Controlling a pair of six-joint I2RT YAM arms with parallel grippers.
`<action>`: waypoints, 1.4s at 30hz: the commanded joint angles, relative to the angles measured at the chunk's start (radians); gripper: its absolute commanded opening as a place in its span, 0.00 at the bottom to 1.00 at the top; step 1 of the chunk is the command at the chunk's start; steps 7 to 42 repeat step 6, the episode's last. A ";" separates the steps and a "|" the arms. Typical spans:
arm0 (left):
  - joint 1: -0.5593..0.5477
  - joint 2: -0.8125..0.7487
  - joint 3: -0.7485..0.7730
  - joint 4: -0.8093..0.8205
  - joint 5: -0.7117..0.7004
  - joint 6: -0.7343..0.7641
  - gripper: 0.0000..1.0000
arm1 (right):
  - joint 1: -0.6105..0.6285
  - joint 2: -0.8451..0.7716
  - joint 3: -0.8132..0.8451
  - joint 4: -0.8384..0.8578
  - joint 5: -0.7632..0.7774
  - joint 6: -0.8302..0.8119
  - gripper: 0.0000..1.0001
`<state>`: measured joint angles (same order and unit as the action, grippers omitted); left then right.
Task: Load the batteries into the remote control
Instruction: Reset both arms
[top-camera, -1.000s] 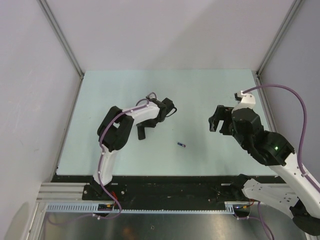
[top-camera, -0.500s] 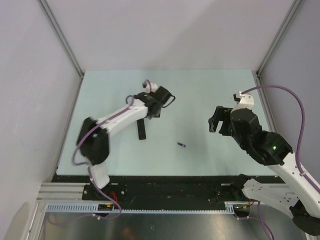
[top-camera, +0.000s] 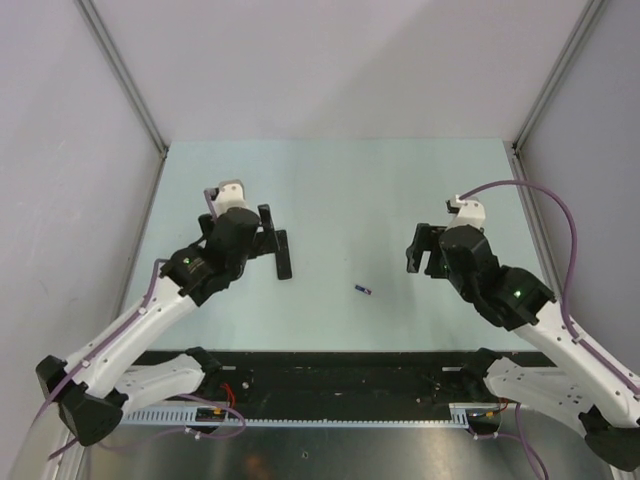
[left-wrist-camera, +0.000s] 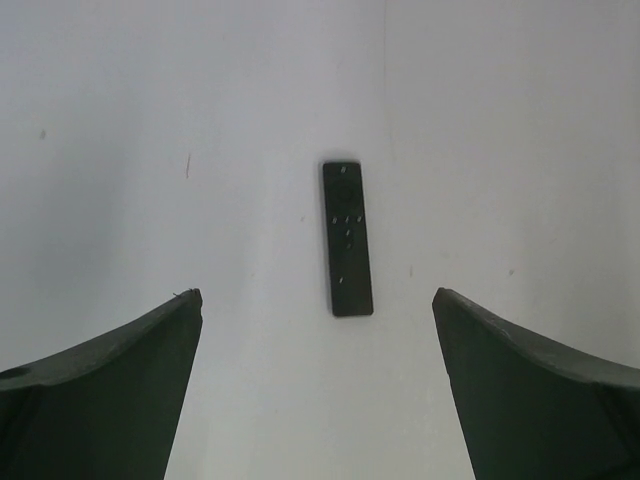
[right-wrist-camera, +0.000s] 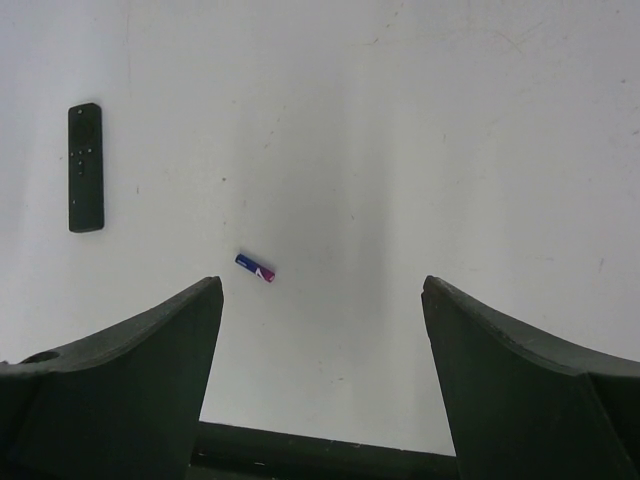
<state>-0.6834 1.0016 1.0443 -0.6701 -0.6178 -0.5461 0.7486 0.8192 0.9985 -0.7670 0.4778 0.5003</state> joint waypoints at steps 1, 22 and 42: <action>0.062 -0.040 -0.085 0.052 0.116 0.009 1.00 | -0.005 0.038 -0.015 0.110 -0.011 0.007 0.86; 0.114 -0.125 -0.139 0.083 0.207 0.011 1.00 | -0.005 0.090 -0.015 0.172 -0.042 0.014 0.85; 0.114 -0.125 -0.139 0.083 0.207 0.011 1.00 | -0.005 0.090 -0.015 0.172 -0.042 0.014 0.85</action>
